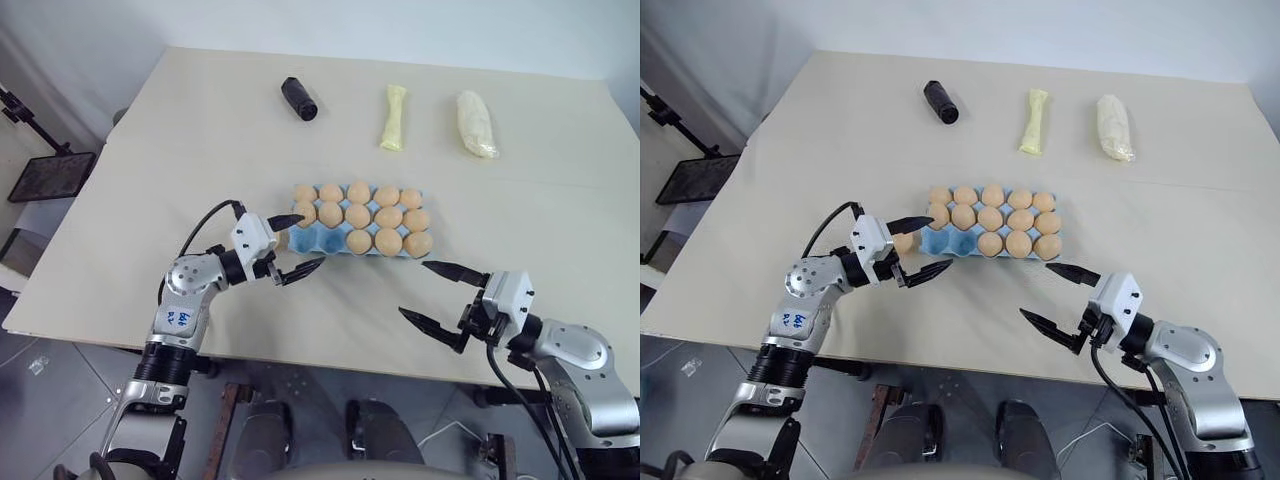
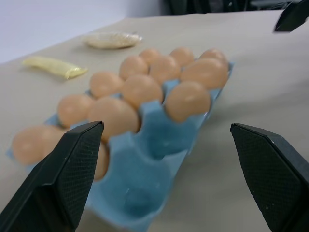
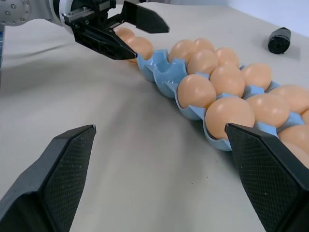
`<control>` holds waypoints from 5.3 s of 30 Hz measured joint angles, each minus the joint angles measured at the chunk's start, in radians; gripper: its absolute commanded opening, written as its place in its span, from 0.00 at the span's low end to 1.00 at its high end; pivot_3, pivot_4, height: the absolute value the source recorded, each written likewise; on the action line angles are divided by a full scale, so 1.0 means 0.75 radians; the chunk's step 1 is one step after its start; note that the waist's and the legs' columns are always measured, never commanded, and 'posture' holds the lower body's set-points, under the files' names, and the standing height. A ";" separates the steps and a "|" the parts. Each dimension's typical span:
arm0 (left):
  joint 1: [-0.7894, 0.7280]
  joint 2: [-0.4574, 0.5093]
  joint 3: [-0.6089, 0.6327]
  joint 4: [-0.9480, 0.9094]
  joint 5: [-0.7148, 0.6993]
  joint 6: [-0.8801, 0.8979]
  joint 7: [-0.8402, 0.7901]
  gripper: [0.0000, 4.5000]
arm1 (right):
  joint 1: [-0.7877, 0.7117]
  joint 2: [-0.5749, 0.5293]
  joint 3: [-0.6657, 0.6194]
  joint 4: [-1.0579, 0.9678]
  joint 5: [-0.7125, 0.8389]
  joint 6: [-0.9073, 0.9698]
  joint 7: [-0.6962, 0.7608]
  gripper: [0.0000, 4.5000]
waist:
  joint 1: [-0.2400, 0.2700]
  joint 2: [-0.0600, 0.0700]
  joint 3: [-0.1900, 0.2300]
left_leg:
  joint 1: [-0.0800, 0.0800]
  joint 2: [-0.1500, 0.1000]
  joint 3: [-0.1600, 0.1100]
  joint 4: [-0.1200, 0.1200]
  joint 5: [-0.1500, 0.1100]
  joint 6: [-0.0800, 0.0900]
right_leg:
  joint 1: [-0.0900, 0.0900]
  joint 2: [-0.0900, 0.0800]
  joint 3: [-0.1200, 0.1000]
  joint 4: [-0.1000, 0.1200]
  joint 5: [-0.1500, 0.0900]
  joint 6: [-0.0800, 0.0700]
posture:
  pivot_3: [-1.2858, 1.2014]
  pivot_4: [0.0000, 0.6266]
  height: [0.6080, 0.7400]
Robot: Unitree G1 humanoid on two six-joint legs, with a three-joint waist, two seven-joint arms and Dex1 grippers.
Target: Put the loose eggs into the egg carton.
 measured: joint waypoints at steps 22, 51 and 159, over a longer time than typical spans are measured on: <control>0.744 0.256 0.623 -0.344 -0.216 0.113 0.188 1.00 | -0.189 0.018 0.089 0.126 0.002 -0.024 0.163 1.00 | -0.035 0.000 0.000 | 0.000 0.002 0.001 -0.009 -0.001 -0.002 | -0.003 -0.004 -0.002 -0.010 0.003 -0.007 | 0.52 0.24 1.00; -0.034 0.229 0.254 0.566 -0.033 -0.119 -0.022 0.74 | -0.173 0.020 0.080 0.121 0.001 -0.024 0.123 1.00 | -0.035 0.000 0.000 | 0.001 0.003 0.005 -0.004 0.000 -0.001 | -0.004 -0.001 -0.005 -0.001 0.004 -0.005 | 0.52 0.24 1.00; -0.220 0.194 0.154 0.496 -0.061 -0.179 -0.294 0.60 | -0.136 0.049 0.033 0.118 -0.027 -0.050 0.052 1.00 | -0.031 -0.002 0.001 | -0.001 0.002 0.006 0.001 0.000 0.001 | -0.004 -0.001 -0.004 0.000 0.005 -0.002 | 0.52 0.24 1.00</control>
